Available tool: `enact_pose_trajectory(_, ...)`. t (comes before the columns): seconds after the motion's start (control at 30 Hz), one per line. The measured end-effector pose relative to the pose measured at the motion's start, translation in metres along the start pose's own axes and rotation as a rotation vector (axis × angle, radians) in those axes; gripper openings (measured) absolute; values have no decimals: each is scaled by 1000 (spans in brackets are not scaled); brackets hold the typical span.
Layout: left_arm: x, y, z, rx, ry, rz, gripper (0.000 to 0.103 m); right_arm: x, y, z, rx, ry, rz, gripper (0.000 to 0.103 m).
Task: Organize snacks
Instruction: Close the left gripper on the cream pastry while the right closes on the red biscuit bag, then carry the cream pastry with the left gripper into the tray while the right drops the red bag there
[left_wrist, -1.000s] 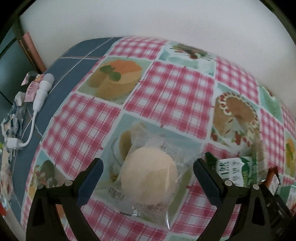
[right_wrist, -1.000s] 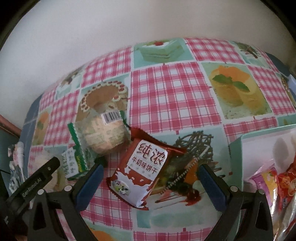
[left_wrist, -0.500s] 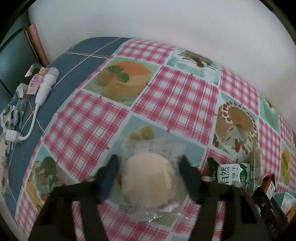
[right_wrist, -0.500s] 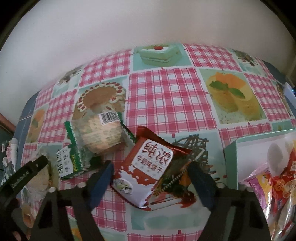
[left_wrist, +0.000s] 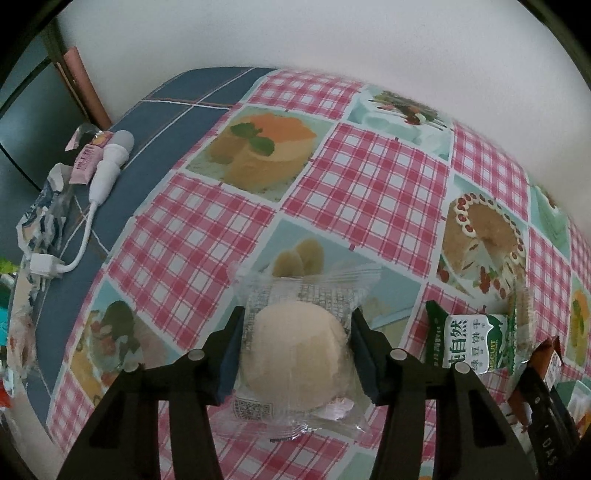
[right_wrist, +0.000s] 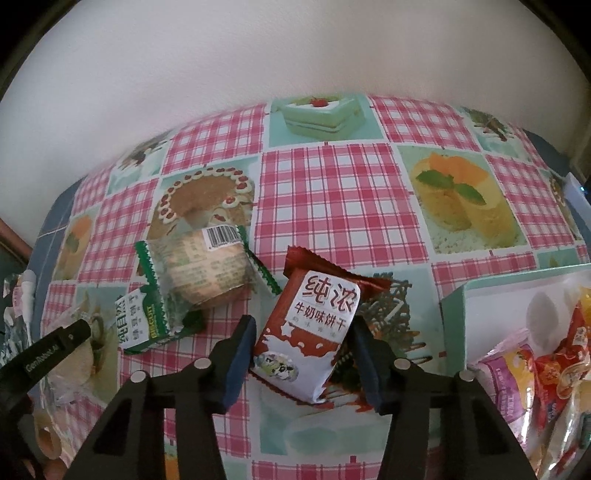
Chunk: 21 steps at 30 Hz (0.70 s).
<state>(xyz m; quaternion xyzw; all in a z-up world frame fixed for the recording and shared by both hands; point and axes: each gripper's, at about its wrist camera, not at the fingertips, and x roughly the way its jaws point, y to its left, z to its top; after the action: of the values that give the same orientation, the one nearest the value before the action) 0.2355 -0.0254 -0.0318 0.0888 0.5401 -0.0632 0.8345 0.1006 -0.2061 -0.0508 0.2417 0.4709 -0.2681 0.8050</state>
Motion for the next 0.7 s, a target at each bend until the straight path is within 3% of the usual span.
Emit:
enact_pose_trajectory(0.47,-46,-5,-3,8,-12,5,55,-32,-14,1,22,8,19,43)
enact_pose_trajectory(0.7,-98,-12,-5,-4,-49,-32,55,-76,-25,-3,48,-10,25,43)
